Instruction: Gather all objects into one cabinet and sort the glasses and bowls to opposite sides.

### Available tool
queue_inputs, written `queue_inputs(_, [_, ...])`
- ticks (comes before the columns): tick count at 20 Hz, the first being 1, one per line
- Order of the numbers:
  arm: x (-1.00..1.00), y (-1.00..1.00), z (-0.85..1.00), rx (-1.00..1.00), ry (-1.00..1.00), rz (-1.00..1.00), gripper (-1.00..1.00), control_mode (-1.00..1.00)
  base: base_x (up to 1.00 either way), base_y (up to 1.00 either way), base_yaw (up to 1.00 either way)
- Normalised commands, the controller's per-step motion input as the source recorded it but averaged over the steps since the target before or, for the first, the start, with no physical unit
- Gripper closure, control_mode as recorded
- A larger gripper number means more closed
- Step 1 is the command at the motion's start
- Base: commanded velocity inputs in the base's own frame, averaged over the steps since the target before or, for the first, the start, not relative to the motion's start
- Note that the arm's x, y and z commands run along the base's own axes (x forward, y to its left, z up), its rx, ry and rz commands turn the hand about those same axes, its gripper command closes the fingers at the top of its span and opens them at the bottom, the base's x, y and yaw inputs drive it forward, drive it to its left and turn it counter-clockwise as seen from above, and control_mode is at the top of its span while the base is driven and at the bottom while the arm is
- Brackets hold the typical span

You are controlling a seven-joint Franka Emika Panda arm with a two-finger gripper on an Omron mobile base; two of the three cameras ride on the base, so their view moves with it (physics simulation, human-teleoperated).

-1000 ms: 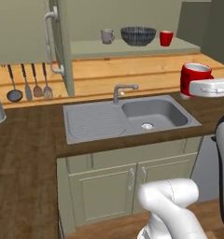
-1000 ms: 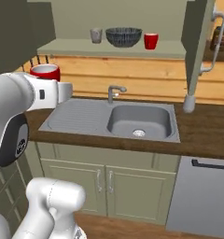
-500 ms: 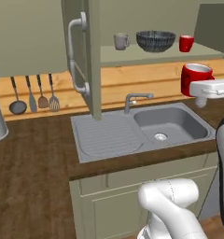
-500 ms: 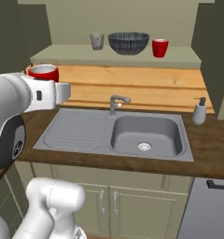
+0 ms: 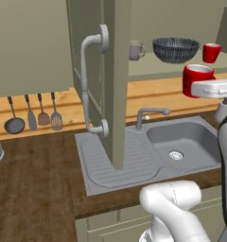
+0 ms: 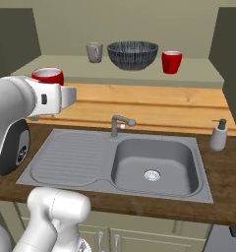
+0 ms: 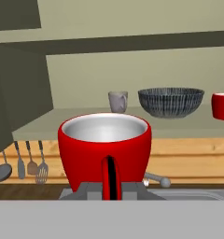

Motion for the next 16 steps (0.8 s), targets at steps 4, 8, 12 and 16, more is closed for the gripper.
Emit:
queue_inputs(4, [0.00,0.00,0.00,0.00,0.00,0.00,1.00,1.00,0.39,0.07,-0.02])
queue_inputs(8, [0.00,0.00,0.00,0.00,0.00,0.00,1.00,1.00,0.04,0.00,-0.02])
queue_inputs(12, [0.00,0.00,0.00,0.00,0.00,0.00,1.00,1.00,0.04,0.00,-0.04])
queue_inputs(16, [0.19,0.01,0.24,0.00,-0.07,-0.03,1.00,-1.00,0.02,0.00,-0.01])
